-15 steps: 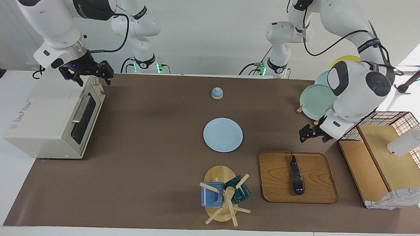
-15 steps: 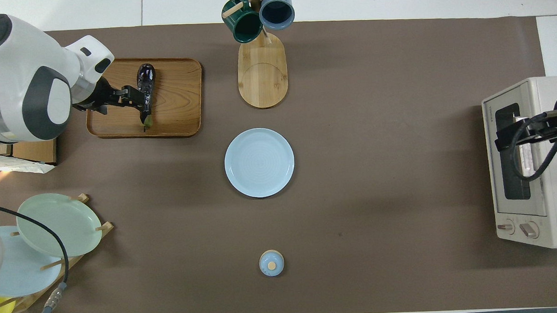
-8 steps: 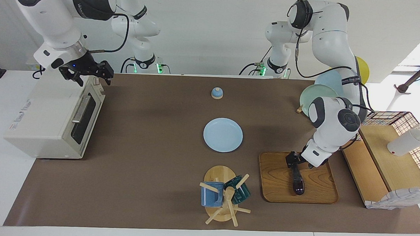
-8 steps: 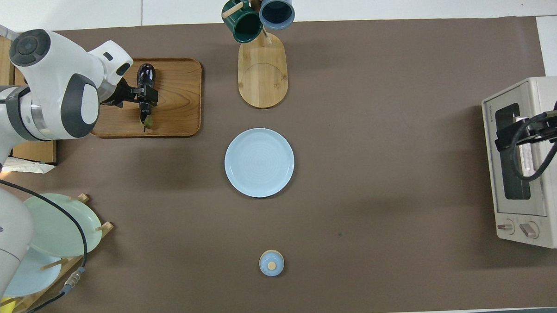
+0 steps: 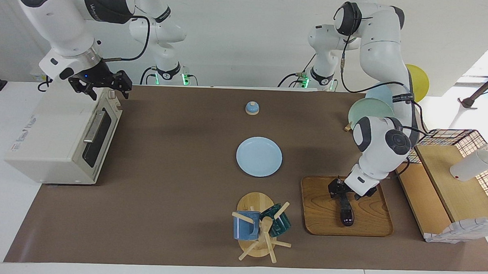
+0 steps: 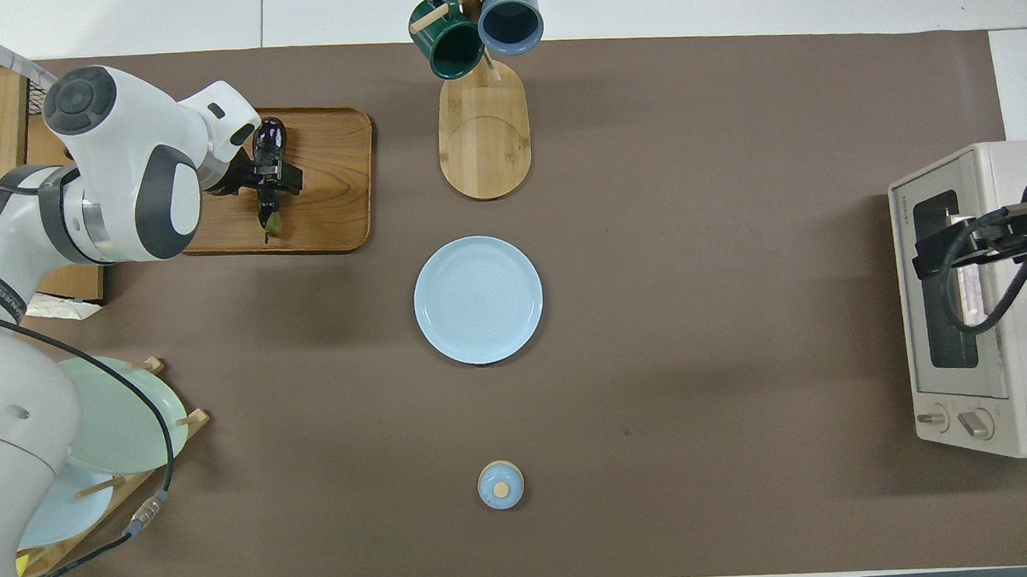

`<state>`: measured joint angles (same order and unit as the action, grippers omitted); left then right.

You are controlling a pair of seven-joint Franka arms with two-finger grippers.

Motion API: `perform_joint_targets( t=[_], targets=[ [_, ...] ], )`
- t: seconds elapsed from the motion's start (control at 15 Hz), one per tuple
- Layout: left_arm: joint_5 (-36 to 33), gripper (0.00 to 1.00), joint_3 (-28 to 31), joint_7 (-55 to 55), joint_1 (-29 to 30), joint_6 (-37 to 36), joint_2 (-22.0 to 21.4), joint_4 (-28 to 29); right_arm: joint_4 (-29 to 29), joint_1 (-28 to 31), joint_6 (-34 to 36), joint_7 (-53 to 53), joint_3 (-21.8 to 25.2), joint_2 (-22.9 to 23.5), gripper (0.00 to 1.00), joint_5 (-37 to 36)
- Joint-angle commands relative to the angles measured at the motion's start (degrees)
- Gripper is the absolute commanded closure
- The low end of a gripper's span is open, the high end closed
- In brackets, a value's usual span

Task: Put eggplant into oven
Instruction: 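Grasp the eggplant with the left gripper while the right gripper reaches the oven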

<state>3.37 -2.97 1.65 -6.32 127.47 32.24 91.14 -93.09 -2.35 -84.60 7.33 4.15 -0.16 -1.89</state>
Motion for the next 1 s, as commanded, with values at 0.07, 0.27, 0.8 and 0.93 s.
perform_joint_targets(
  t=[0.07,0.27,0.8,0.93],
  targets=[
    [0.0,0.12,0.7,1.5,-0.4,1.6,-0.3,1.4,-1.0,0.3,-0.3,-0.7,-0.1,-1.0,0.00,1.3],
    [0.0,0.21,0.7,1.5,-0.5,1.6,-0.4,1.9,-1.0,0.4,-0.3,-0.7,-0.1,-1.0,0.00,1.3],
    [0.3,1.00,0.6,1.5,0.0,-1.9,-0.4,-0.2,-14.8,4.0,-16.9,4.5,0.1,-4.6,1.00,0.2],
    [1.4,1.00,0.6,0.9,-0.1,-3.6,-0.8,-1.3,-17.5,5.0,-19.0,4.7,0.1,-4.4,1.00,-2.3]
  ],
)
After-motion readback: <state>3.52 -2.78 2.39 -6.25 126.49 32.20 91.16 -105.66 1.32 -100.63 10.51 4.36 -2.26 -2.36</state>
